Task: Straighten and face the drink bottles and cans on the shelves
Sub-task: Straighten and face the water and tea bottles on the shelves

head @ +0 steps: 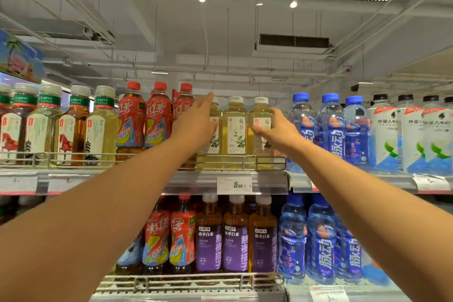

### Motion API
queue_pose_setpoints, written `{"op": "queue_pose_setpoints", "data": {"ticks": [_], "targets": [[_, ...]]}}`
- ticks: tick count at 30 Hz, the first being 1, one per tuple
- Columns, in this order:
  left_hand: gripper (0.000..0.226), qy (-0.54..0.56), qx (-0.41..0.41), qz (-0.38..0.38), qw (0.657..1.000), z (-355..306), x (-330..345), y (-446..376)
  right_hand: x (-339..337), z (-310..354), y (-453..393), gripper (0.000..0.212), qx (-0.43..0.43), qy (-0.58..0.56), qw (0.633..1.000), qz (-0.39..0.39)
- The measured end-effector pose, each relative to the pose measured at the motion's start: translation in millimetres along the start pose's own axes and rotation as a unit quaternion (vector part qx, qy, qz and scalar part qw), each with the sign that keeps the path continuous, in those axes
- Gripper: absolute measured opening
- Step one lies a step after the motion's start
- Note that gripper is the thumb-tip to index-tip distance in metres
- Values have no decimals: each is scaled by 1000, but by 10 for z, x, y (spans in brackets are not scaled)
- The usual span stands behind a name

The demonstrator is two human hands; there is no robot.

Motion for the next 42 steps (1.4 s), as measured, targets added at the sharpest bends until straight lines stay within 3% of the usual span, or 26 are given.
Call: {"op": "queue_pose_setpoints", "data": {"ticks": [2, 4, 6, 8, 10, 12, 15, 18, 31, 36, 42], "targets": [[72, 19, 13, -19, 1000, 39, -6, 174, 30, 6, 91, 63, 6, 7, 1000, 8], [63, 40, 39, -50, 997, 130, -31, 428, 39, 61, 239, 62, -23, 69, 997, -33], [46, 55, 62, -82, 993, 302, -59, 727, 66, 174, 493, 63, -115, 147, 975, -117], [34, 42, 69, -104, 991, 557, -64, 1038, 209, 346, 849, 55, -252, 179, 939, -152], [32, 10, 71, -112, 991, 847, -55, 1331, 474, 461, 1191, 45, -343, 201, 910, -114], [38, -26, 60, -106, 992, 1131, -68, 1571, 790, 528, 1444, 44, -375, 224, 899, -40], [49, -78, 35, -88, 992, 1527, -150, 1797, 1207, 597, 1654, 56, -359, 253, 897, 50], [52, -105, 18, -78, 991, 1958, -287, 1914, 1513, 639, 1720, 70, -313, 280, 903, 92], [65, -167, -143, -63, 973, 4031, -979, 1984, 2099, 625, 1820, 95, -202, 415, 883, 91], [63, -199, -178, -33, 963, 4204, -1365, 2163, 2077, 671, 1842, 100, -171, 433, 879, 105], [63, -216, -137, 4, 967, 4013, -1600, 2208, 1997, 796, 1883, 95, -125, 415, 891, 137]]}}
Point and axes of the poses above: each hand's wrist, its own y-axis away from the middle knuckle, its own x-axis out of the palm, z = x × y, the point moved 3 cm from there along -y, towards the middle knuckle, and after that the axes turned 10 degrees about -x, right-handed, at the moved point
